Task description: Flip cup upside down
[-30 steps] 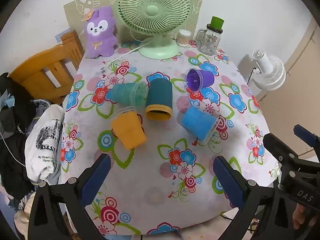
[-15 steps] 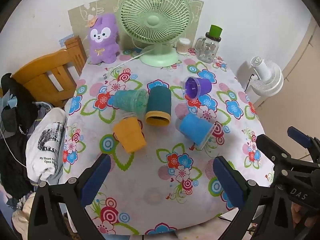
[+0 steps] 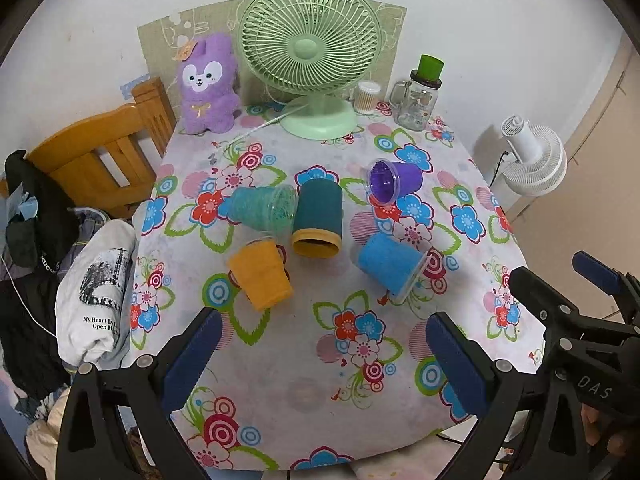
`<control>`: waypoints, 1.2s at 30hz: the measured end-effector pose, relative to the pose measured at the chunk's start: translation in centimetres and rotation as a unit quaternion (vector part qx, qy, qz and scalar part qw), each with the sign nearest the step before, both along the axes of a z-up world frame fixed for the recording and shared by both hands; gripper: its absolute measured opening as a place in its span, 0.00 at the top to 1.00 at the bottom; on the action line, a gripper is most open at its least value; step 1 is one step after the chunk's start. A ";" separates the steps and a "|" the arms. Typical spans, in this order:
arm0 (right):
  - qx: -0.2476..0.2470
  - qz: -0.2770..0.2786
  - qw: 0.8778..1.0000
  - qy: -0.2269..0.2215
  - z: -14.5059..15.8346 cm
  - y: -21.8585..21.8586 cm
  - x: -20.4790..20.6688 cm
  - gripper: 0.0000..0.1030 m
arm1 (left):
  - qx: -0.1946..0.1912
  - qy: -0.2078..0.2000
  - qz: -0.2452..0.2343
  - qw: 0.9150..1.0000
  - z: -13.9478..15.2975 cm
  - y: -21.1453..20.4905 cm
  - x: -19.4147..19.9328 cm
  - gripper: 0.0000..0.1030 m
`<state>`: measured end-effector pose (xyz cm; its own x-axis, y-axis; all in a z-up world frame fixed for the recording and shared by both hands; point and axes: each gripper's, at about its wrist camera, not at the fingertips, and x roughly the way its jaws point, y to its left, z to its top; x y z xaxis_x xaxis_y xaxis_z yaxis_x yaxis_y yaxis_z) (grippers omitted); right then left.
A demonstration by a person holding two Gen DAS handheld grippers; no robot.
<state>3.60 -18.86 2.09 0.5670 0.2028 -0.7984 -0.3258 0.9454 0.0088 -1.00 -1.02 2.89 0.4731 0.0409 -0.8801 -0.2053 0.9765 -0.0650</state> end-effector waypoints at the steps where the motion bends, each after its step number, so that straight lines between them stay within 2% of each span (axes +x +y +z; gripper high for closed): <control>1: 0.000 0.000 1.000 -0.001 0.0 0.0 0.0 0.01 | 0.001 0.000 -0.001 1.000 0.0 0.1 0.1 0.00; 36: 0.005 0.004 1.000 -0.013 0.5 -0.1 0.4 0.01 | 0.004 -0.006 -0.002 1.000 0.2 0.2 0.2 0.01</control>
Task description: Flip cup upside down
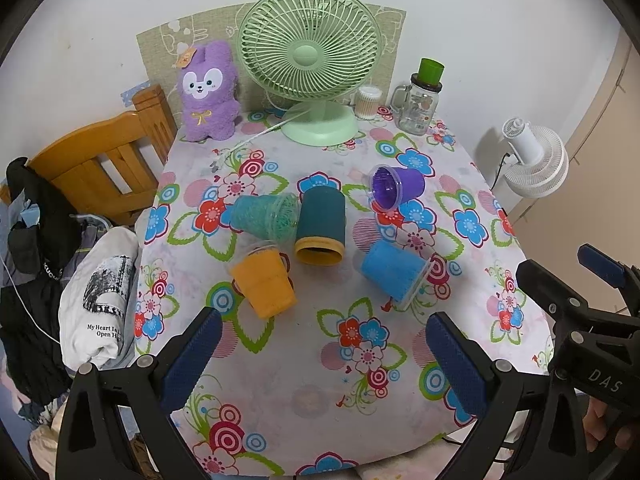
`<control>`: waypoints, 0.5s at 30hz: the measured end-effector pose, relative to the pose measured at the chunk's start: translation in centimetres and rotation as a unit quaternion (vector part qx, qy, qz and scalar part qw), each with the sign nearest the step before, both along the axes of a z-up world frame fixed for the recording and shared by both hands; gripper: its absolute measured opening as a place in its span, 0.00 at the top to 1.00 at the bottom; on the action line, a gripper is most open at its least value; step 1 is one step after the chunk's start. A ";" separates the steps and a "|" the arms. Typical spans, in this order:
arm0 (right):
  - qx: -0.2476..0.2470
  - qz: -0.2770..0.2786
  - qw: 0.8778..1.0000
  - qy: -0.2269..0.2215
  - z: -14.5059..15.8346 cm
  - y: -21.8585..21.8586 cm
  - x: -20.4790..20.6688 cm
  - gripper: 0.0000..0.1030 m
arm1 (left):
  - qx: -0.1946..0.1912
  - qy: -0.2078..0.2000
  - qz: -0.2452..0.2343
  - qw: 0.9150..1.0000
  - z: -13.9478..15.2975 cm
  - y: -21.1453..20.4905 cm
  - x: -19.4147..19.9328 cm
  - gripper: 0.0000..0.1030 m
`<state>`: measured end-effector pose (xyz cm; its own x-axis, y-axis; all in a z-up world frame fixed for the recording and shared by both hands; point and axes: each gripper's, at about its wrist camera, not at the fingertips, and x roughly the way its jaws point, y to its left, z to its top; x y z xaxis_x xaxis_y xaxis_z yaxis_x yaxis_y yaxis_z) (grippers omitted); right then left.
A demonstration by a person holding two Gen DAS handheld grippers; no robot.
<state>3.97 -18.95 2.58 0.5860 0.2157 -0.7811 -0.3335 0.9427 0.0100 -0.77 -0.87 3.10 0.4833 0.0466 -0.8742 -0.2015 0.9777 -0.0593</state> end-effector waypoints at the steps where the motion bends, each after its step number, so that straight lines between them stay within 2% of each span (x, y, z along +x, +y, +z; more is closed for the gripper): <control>1: -0.002 0.001 1.000 0.000 0.0 0.1 0.1 0.01 | 0.000 0.000 0.001 1.000 0.0 0.0 0.0 0.01; 15: -0.012 0.015 1.000 0.011 0.0 1.9 2.3 0.01 | -0.017 0.016 0.017 1.000 -0.9 2.4 2.0 0.01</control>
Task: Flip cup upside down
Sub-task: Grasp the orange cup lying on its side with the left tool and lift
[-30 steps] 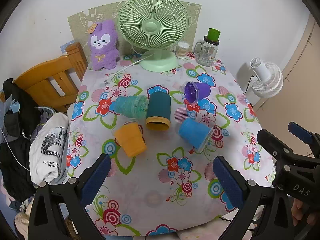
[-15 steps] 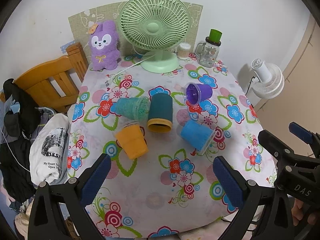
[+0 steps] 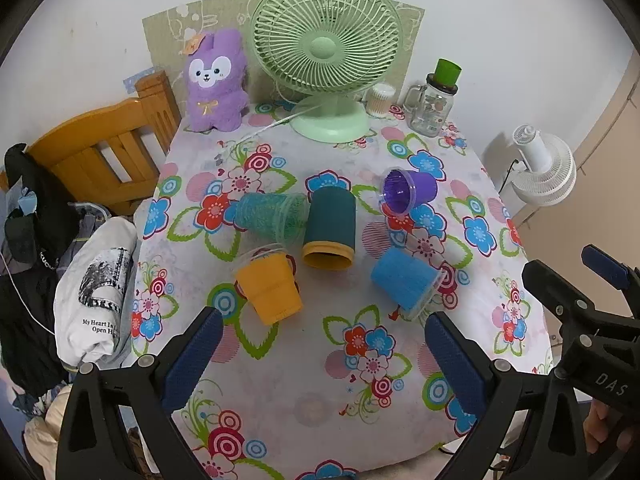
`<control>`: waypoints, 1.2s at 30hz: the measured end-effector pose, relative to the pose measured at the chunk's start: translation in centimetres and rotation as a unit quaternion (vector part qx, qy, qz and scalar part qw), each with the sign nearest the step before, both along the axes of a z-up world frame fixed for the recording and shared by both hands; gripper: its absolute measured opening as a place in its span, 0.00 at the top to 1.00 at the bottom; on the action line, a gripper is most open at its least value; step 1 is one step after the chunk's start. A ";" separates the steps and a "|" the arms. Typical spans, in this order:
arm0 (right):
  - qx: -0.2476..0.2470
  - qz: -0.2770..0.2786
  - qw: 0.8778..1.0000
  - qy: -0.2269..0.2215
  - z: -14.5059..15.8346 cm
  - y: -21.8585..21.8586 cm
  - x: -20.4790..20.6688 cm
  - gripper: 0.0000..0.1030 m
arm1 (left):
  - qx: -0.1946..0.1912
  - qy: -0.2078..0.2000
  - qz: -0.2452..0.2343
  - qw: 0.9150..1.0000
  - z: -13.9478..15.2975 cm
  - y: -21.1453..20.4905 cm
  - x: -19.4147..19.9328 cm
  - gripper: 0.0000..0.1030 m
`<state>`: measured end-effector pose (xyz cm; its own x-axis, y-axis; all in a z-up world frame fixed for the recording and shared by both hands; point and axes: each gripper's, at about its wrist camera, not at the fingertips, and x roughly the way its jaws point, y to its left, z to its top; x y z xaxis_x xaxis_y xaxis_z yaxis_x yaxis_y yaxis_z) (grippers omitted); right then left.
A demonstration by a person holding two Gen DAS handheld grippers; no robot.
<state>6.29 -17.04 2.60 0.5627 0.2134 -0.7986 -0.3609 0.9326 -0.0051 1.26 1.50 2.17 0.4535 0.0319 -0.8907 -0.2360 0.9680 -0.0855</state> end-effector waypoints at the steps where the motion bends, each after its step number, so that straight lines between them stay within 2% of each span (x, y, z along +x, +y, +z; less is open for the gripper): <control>1: 0.000 0.001 1.000 0.002 0.0 0.2 0.2 0.01 | -0.001 0.002 0.001 1.000 -0.1 0.1 0.2 0.01; 12: -0.010 0.014 1.000 0.020 -1.6 3.0 3.9 0.01 | 0.008 0.023 0.019 1.000 -2.8 2.5 2.8 0.01; 30: -0.033 0.040 0.994 0.100 -10.4 8.9 8.3 0.01 | -0.022 0.106 0.053 0.993 -12.8 5.8 7.1 0.01; 36: -0.041 0.038 0.991 0.119 -12.4 9.9 9.1 0.01 | -0.033 0.131 0.057 0.989 -15.8 6.6 8.1 0.12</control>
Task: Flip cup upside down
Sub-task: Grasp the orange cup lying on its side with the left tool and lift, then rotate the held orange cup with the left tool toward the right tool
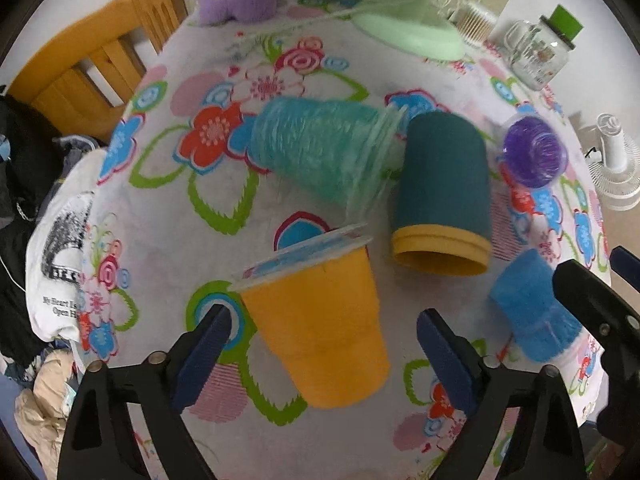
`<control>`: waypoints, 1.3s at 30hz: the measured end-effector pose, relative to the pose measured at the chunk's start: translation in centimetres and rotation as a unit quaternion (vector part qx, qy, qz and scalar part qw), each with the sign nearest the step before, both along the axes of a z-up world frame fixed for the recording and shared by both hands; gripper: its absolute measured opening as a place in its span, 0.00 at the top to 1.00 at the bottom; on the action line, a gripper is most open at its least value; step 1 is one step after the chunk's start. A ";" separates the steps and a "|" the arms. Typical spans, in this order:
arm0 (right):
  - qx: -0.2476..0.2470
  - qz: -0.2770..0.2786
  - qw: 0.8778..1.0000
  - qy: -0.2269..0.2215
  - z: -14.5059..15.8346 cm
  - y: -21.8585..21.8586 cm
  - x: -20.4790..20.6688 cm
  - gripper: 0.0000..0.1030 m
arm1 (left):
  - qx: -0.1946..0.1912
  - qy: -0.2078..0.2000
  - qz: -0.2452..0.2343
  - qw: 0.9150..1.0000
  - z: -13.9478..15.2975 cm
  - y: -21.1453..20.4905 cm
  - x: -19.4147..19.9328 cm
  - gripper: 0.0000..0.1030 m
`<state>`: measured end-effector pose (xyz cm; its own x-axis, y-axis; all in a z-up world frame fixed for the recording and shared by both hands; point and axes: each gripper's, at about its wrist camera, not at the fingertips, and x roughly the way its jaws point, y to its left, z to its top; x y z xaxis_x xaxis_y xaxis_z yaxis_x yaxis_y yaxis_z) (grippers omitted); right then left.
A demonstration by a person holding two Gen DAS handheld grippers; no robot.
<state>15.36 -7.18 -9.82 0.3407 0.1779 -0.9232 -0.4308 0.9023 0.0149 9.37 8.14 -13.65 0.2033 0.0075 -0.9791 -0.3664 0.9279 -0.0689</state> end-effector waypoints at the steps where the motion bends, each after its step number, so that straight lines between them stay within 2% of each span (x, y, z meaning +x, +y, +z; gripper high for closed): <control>1: -0.002 0.000 1.000 0.003 -0.3 0.1 0.1 0.01 | -0.003 0.003 0.000 1.000 -0.2 0.0 -0.1 0.14; 4: -0.006 0.000 1.000 0.008 -0.9 0.3 0.2 0.01 | -0.017 0.006 0.001 1.000 -1.0 0.0 0.1 0.27; 5: -0.007 0.001 1.000 0.009 -1.0 0.3 0.2 0.01 | -0.021 0.005 0.002 1.000 -1.1 0.0 0.0 0.35; 6: -0.009 0.001 1.000 0.010 -1.1 0.4 0.2 0.01 | -0.024 0.006 0.001 1.000 -1.2 0.0 0.0 0.37; 9: -0.012 0.003 1.000 0.011 -1.2 0.3 0.0 0.01 | -0.022 -0.003 -0.011 1.000 -0.9 -0.2 -0.2 0.39; 13: -0.012 0.002 1.000 0.009 -0.6 -0.1 -0.6 0.01 | 0.011 -0.023 -0.053 0.998 0.3 -0.8 -0.7 0.39; 17: -0.008 0.001 1.000 0.009 0.3 -0.9 -1.6 0.01 | 0.010 -0.036 -0.090 0.995 2.0 -1.0 -1.6 0.39; 19: -0.002 0.005 1.000 0.014 0.8 -1.4 -2.4 0.01 | 0.017 -0.048 -0.116 0.992 3.1 -1.4 -1.9 0.39; 22: 0.008 0.004 1.000 0.021 1.3 -2.5 -3.4 0.01 | 0.026 -0.068 -0.173 0.982 4.6 -2.8 -1.9 0.39; 27: 0.005 -0.007 1.000 0.015 2.3 -5.2 -5.6 0.01 | 0.059 -0.088 -0.294 0.950 6.6 -5.8 -2.3 0.39; 30: 0.003 -0.015 1.000 0.012 2.4 -6.8 -6.9 0.01 | 0.052 -0.104 -0.362 0.925 7.0 -7.9 -3.2 0.39; 34: 0.007 -0.030 0.999 0.026 1.6 -9.0 -8.5 0.01 | 0.054 -0.107 -0.458 0.881 6.1 -11.1 -4.3 0.39; 38: -0.001 -0.041 0.998 0.037 -0.1 -10.6 -10.0 0.01 | 0.047 -0.090 -0.530 0.842 4.2 -13.5 -4.9 0.39; 39: -0.004 -0.043 0.998 0.038 -0.6 -11.0 -10.4 0.01 | 0.045 -0.086 -0.560 0.823 3.5 -14.3 -5.1 0.39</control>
